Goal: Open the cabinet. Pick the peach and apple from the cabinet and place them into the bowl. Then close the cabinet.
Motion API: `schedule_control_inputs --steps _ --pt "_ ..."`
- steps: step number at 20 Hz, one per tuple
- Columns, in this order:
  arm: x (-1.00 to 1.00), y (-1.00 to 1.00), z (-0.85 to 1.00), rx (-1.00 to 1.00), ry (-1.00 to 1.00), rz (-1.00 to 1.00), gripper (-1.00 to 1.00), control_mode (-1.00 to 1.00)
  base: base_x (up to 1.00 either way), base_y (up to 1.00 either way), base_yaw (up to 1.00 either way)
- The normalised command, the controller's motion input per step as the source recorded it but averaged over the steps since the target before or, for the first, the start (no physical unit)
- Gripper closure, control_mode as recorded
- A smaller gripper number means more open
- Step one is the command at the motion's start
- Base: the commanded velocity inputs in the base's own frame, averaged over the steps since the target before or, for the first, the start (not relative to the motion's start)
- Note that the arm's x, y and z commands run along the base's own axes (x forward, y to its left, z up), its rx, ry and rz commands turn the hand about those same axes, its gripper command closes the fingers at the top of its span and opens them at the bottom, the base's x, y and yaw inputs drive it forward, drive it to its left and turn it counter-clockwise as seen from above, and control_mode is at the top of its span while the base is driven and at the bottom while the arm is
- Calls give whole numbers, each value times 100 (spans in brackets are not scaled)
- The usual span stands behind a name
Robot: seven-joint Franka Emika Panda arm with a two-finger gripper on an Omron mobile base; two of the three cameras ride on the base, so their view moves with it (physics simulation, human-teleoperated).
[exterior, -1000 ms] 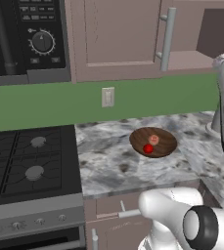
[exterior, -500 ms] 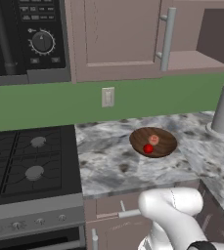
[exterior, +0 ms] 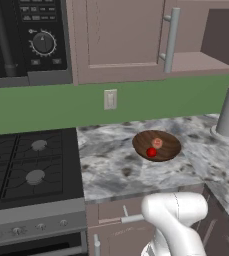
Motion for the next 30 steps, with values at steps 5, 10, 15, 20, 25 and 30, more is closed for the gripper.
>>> schedule_control_inputs --steps 5,10,15,20,25,30 --pt "-17 -7 7 1 -10 0 -100 -100 0 0 0" --pt "-38 -24 32 5 -15 0 -100 -100 0 0 0" --pt "-40 -22 46 1 -10 0 -100 -100 0 0 0" --pt "-28 -19 18 0 -8 0 -100 -100 0 0 0" --pt "-11 -17 0 0 -2 0 -100 -100 0 0 0" --pt "-9 -29 0 0 0 0 -100 -100 0 0 0"
